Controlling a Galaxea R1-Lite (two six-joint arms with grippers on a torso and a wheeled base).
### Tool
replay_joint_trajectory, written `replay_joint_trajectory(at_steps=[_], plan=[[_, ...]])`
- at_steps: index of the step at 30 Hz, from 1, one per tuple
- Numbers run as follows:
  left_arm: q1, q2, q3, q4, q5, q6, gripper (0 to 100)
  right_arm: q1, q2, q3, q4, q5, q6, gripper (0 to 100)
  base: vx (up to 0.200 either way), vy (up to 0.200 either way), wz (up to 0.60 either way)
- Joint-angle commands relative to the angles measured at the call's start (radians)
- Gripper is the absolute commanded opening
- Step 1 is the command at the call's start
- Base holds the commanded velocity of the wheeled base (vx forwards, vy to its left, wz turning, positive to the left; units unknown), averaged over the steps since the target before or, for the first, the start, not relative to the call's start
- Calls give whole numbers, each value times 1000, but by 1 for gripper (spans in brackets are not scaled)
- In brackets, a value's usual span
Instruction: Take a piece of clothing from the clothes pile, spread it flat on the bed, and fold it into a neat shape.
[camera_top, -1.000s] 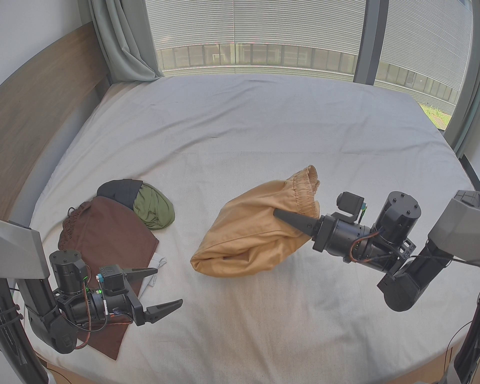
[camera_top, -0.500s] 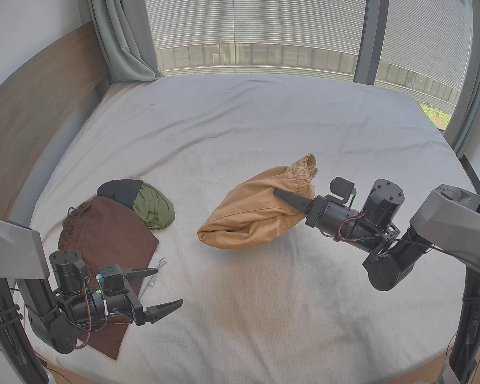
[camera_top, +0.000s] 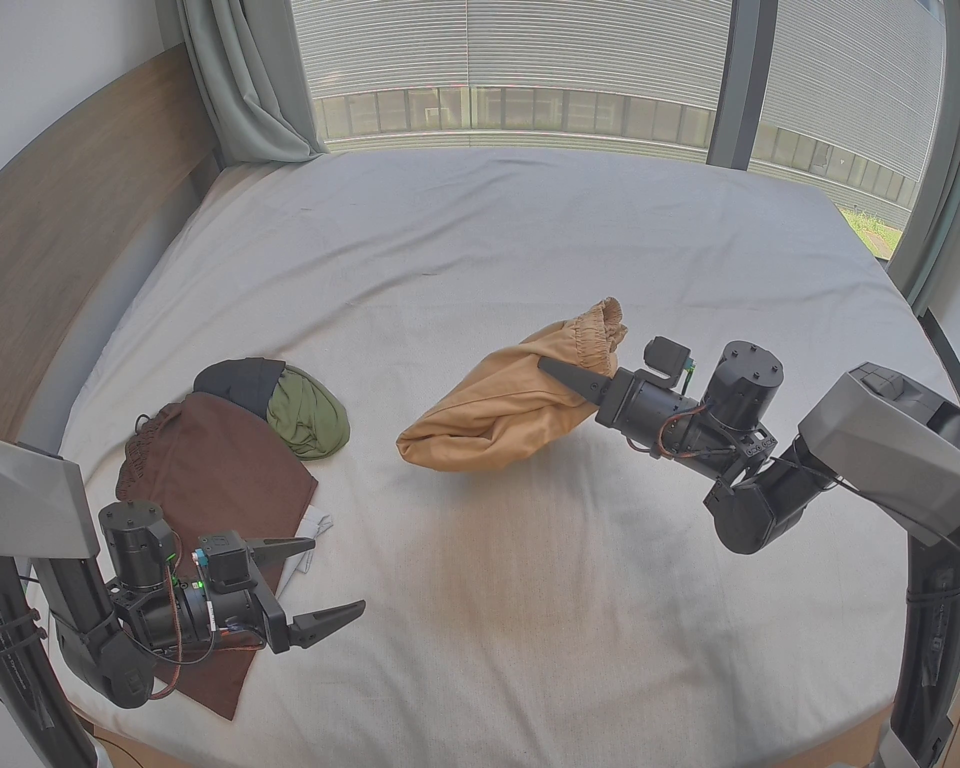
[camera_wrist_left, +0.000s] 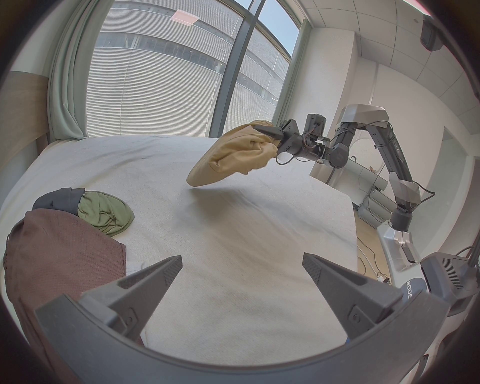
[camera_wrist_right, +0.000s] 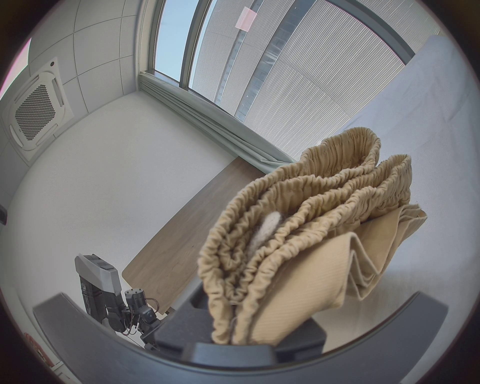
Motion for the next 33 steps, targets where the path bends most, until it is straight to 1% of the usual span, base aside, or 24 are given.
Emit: replay_joint_trajectory(at_steps=[1,11,16,22,33], plan=[[0,4,0,0,0,0,100,-1,37,-92,32,0,18,0,0,0,0],[0,11,2,0,0,0,100,-1,111,-259,134,-3,33,0,0,0,0],[5,10,0,0,-2,0,100,-10,162,-303,142,-7,33,0,0,0,0],[3,13,2,0,-2,0,100,-31,165,-352,188,-7,33,0,0,0,0],[0,11,2,0,-2,0,100,-28,160,-489,254,-12,49,0,0,0,0]])
